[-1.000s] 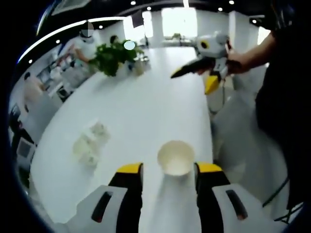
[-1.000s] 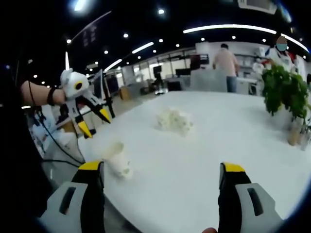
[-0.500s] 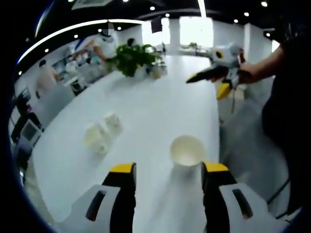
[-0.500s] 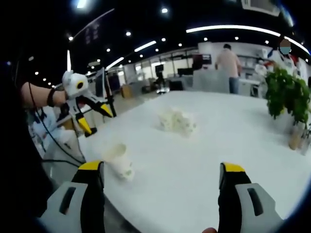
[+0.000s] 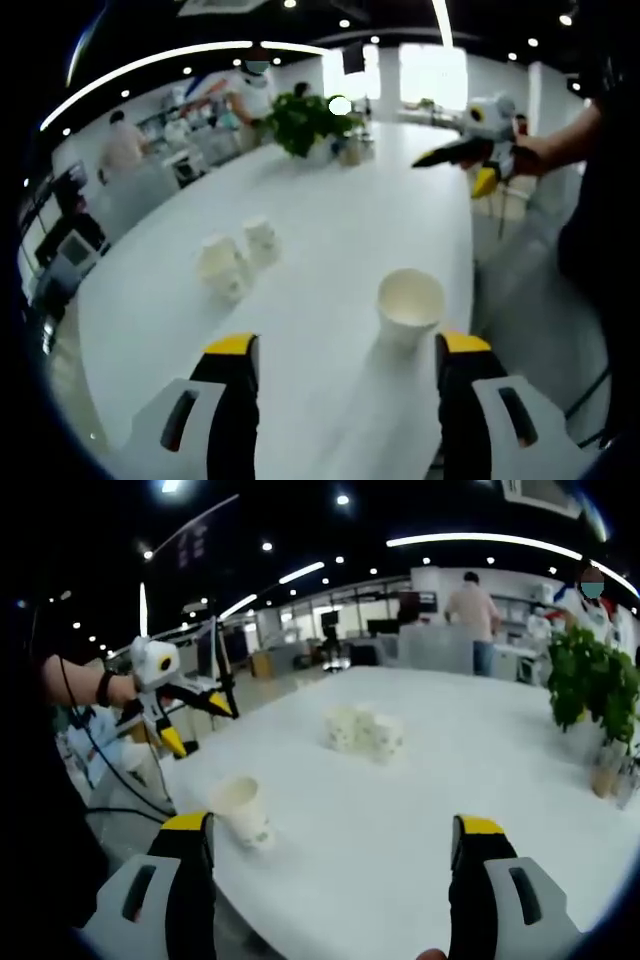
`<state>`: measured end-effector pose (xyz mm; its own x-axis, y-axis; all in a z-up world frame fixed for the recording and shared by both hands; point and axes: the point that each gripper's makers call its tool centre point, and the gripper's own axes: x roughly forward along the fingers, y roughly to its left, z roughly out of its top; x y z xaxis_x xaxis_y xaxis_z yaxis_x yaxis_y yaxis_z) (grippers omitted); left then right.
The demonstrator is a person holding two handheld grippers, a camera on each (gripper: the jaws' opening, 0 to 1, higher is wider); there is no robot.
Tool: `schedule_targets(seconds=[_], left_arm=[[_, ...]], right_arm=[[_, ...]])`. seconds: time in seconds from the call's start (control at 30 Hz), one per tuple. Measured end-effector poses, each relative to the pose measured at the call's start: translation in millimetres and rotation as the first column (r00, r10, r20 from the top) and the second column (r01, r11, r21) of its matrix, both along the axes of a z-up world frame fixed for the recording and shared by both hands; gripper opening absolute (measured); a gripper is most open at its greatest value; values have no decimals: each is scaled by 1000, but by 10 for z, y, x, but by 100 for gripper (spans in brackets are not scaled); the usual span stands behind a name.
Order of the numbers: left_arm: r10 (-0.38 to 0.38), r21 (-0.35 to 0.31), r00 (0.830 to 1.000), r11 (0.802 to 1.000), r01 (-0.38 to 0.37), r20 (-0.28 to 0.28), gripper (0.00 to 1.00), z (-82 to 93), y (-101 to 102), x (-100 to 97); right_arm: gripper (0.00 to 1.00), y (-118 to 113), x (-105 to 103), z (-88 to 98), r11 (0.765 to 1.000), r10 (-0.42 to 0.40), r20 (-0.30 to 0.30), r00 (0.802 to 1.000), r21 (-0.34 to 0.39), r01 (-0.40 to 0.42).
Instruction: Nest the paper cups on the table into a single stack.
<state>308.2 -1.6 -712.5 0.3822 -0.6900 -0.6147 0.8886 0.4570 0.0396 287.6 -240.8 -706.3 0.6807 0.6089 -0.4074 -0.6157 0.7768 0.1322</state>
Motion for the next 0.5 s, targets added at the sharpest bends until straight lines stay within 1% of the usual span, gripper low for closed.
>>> schedule_targets(seconds=[0.07,0.13,0.2,0.3,0.43,0.5], left_arm=[[27,-11,1000,1000,-27,-8,80,-1,18,18],[38,-4,999,999,-38,-1,84,-17,54,41],[47,-3,999,999,-47,2,86,-22,86,57],[70,-9,998,997,-70,-1,92,-23,120,79],[79,-8,997,997,-79,10,99,-35,144,100],[82,-10,997,997,-82,13,99,-49,146,110]], right_arm=[[97,4,8,4,1000,6,-1,1000,-3,-6],[97,5,22,14,1000,9,1,1000,-7,-9],[97,6,38,20,1000,11,1,1000,-7,-11],[97,13,49,24,1000,17,2,1000,-12,-17],[97,17,55,16,1000,21,0,1000,-16,-21],[97,30,56,12,1000,24,-1,1000,-16,-24]])
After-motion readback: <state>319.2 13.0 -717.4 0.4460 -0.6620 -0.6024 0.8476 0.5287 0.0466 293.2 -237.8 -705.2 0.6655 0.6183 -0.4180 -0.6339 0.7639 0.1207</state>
